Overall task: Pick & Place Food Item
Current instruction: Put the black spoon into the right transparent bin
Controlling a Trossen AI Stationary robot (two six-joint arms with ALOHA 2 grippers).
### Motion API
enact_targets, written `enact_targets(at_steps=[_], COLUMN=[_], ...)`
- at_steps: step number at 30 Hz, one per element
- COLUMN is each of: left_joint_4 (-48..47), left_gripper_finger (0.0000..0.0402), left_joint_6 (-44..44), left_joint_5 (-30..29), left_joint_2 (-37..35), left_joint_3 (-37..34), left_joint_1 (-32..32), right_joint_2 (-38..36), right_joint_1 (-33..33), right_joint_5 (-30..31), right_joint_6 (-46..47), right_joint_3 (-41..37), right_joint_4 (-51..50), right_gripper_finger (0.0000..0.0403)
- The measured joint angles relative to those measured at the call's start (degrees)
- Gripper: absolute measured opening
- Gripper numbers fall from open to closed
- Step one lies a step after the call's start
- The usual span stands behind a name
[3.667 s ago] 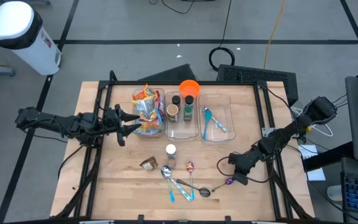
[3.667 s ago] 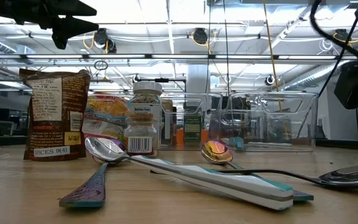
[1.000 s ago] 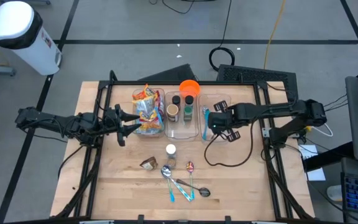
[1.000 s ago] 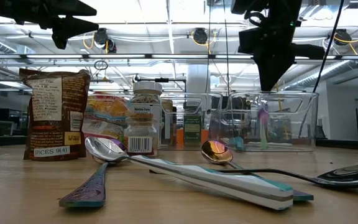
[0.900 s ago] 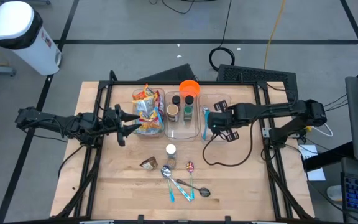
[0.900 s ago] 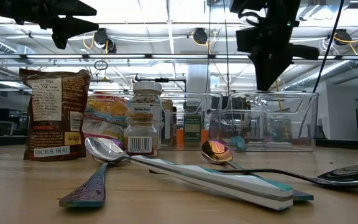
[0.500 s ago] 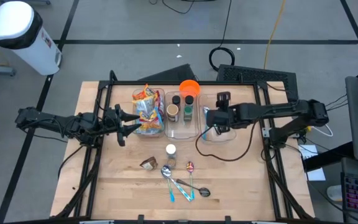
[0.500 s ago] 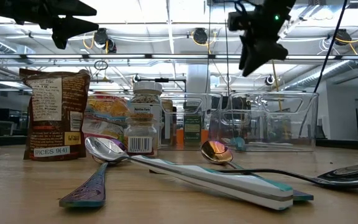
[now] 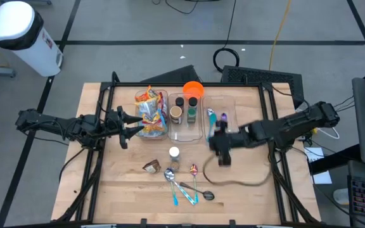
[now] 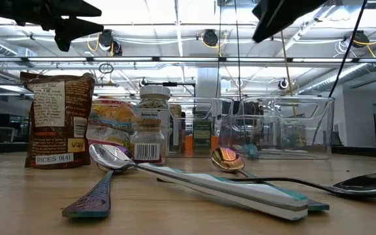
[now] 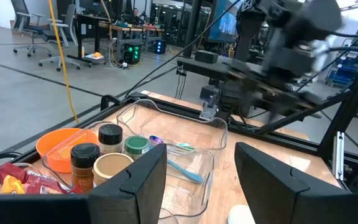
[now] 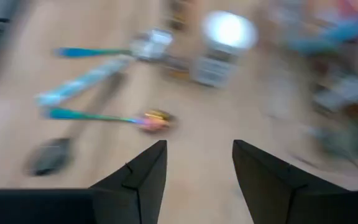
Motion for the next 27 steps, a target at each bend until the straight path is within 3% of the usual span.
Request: enact_targets(at_steps=[8, 15, 19, 24, 27], left_joint_4=[0.00, 0.00, 0.02, 0.04, 0.02], left_gripper_finger=[0.0198, 0.0198, 0.0198, 0.0198, 0.0198], left_joint_6=[0.00, 0.00, 0.00, 0.00, 0.00], left_joint_5=[-0.01, 0.00, 0.00, 0.00, 0.00], left_joint_2=[0.01, 0.00, 0.00, 0.02, 0.00], left_joint_3=[0.00, 0.00, 0.00, 0.00, 0.00], left_joint_1=[0.01, 0.00, 0.02, 0.01, 0.02], right_joint_2=[0.01, 0.36, 3.46, 12.10, 17.34], right_joint_1=[12.07, 18.97, 22.03, 25.28, 25.35], right_joint_5=[-11.12, -12.93, -11.21, -9.05, -6.46], right_joint_6=[-0.90, -1.80, -4.21, -12.56, -16.13], right_joint_3=[-10.47, -26.82, -27.43, -20.82, -16.35], right_joint_4=[21.79, 50.11, 51.41, 50.45, 44.31], right_gripper_finger=[0.0175, 0.0172, 0.0176, 0.0193, 0.0200])
